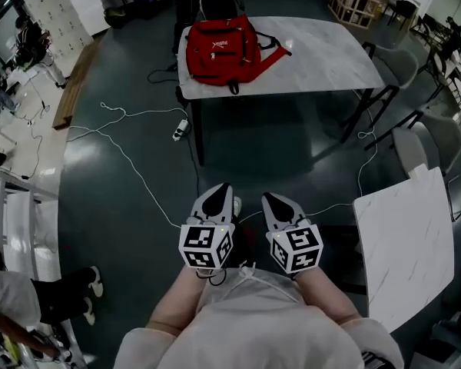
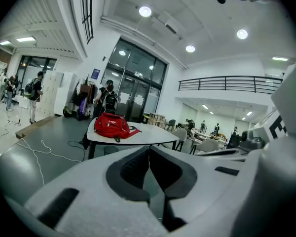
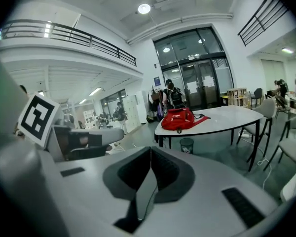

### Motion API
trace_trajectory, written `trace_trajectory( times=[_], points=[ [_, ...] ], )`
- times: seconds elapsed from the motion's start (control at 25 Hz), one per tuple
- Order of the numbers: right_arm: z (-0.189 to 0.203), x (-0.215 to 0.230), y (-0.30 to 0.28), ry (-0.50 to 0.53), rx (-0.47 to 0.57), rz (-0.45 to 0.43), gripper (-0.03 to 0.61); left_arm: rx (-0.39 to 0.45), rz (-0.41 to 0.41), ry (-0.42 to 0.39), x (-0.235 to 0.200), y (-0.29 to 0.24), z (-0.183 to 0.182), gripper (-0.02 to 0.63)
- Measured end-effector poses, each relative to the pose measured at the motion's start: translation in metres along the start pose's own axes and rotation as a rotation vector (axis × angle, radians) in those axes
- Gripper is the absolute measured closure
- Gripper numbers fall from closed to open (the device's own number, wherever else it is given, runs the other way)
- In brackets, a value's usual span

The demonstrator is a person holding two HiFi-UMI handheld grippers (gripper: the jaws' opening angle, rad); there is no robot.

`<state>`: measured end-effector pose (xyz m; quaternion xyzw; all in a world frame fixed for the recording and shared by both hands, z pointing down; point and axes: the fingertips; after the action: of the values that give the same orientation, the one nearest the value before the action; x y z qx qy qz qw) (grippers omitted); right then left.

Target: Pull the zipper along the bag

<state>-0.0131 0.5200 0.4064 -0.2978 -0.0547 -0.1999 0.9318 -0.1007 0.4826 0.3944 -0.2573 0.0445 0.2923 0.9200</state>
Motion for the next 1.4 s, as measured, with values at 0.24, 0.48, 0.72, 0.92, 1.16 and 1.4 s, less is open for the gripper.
trace_trajectory(
  times=[0.24,0.48,0.72,0.92,1.16,1.4],
  points=[
    [-0.046,0.044,-0.080,-0.023,-0.082,0.011,0.551,-0.059,0.064,0.031,-0.044,-0.088,-0.047,0.594],
    [-0.112,0.097,-0.166,-0.031,-0.138,0.067,0.551,-0.100,0.131,0.031,-0.102,-0.185,-0.114,0.594],
    [-0.180,0.155,-0.223,-0.050,-0.134,0.150,0.551,-0.114,0.181,0.003,-0.140,-0.260,-0.173,0.594],
    [-0.215,0.175,-0.253,-0.067,-0.129,0.159,0.551,-0.123,0.184,-0.001,-0.162,-0.290,-0.200,0.594],
    [-0.231,0.197,-0.302,-0.056,-0.159,0.115,0.551,-0.148,0.131,-0.011,-0.188,-0.326,-0.206,0.594],
    [-0.262,0.244,-0.352,-0.024,-0.187,0.032,0.551,-0.159,0.064,0.003,-0.203,-0.383,-0.225,0.594]
  ],
)
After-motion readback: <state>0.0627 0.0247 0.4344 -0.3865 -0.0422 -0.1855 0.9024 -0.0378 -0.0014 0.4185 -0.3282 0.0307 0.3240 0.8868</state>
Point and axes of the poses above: the fingertips, and each gripper's own axes: y backward along the fingers, x to its right, z out of its underside, and after that the axes turned 11 degrees about -x, right-handed
